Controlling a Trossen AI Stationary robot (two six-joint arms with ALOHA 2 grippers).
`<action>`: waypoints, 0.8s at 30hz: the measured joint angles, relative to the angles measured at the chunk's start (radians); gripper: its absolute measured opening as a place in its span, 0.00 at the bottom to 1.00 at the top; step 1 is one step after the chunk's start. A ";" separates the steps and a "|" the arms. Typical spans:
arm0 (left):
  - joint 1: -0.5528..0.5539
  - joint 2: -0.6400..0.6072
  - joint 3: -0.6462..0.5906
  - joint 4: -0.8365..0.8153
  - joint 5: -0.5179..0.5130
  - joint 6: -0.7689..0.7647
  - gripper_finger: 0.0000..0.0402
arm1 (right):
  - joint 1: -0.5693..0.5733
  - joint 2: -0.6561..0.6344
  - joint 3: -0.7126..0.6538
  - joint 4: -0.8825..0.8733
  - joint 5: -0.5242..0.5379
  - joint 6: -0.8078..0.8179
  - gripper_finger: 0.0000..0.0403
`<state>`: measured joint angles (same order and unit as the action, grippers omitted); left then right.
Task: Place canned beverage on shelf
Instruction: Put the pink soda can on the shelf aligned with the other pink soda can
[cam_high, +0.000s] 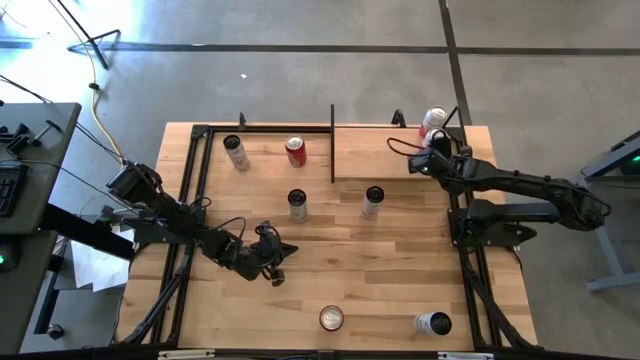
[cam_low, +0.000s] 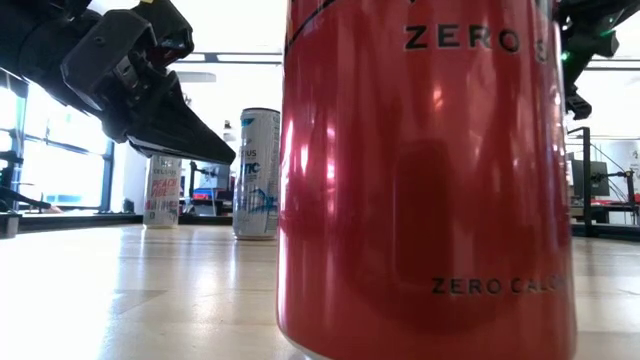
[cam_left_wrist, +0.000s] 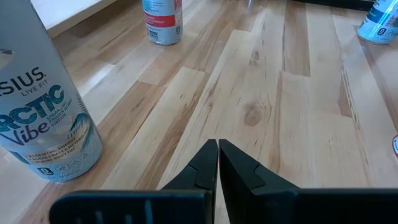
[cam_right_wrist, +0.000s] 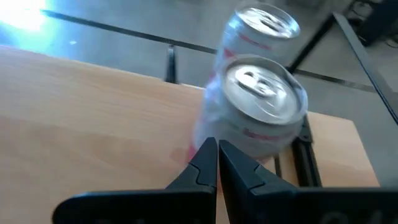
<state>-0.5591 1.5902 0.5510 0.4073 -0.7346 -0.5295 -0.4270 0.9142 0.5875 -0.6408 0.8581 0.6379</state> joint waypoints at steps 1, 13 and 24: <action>0.000 0.000 0.000 0.000 0.000 0.000 0.02 | 0.010 0.000 0.013 -0.008 -0.005 -0.009 0.00; 0.014 0.000 0.000 0.000 0.001 0.007 0.02 | 0.000 0.084 0.184 -0.062 -0.070 -0.198 0.00; 0.016 0.000 0.000 -0.003 0.015 0.008 0.02 | -0.152 0.421 0.540 -0.293 -0.170 -0.417 0.00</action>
<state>-0.5434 1.5902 0.5512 0.4045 -0.7200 -0.5213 -0.5786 1.3349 1.1278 -0.9342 0.6880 0.2205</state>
